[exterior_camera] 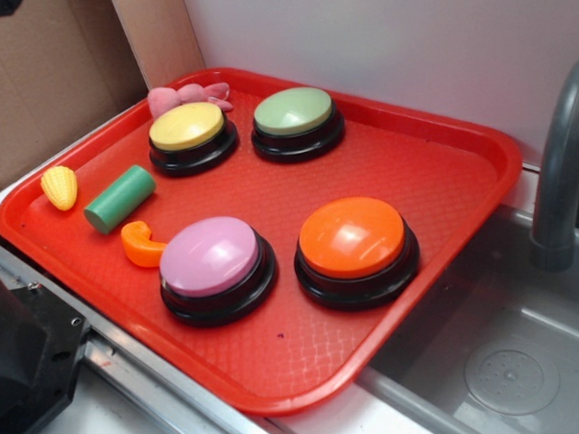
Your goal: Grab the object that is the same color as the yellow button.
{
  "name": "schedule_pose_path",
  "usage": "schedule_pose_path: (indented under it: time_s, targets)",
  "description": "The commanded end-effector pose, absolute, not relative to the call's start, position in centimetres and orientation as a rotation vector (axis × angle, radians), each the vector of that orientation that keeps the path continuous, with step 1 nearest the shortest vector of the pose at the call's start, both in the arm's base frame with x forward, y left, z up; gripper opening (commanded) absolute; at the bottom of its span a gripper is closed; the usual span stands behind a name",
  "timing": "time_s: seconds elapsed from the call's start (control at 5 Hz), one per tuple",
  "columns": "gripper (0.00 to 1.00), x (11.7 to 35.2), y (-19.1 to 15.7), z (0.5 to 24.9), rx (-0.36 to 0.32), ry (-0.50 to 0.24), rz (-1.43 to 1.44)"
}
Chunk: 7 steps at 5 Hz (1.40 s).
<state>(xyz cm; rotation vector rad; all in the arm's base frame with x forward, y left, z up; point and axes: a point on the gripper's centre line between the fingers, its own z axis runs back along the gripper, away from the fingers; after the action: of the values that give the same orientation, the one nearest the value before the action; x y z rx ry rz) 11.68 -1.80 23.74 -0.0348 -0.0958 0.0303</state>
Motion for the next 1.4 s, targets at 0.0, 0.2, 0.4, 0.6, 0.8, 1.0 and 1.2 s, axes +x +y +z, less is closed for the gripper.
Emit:
schedule_pose_path:
  time_s: [0.0,0.2,0.4,0.6,0.8,1.0,1.2]
  targets:
    - [1.0,11.7,-1.8,23.7,-0.035,-0.096,0.03]
    - [1.0,12.0,0.3,23.1,-0.057,-0.134,0.231]
    - [1.0,12.3,3.1,21.2,-0.155,-0.136,0.411]
    - [1.0,11.9,6.3,18.2,-0.12,-0.188,0.656]
    - [1.0,11.7,8.8,15.2,-0.012,-0.184,0.897]
    - [1.0,11.7,10.5,12.5,0.087,-0.225,1.04]
    - [1.0,12.3,11.8,10.3,0.158,-0.252,1.109]
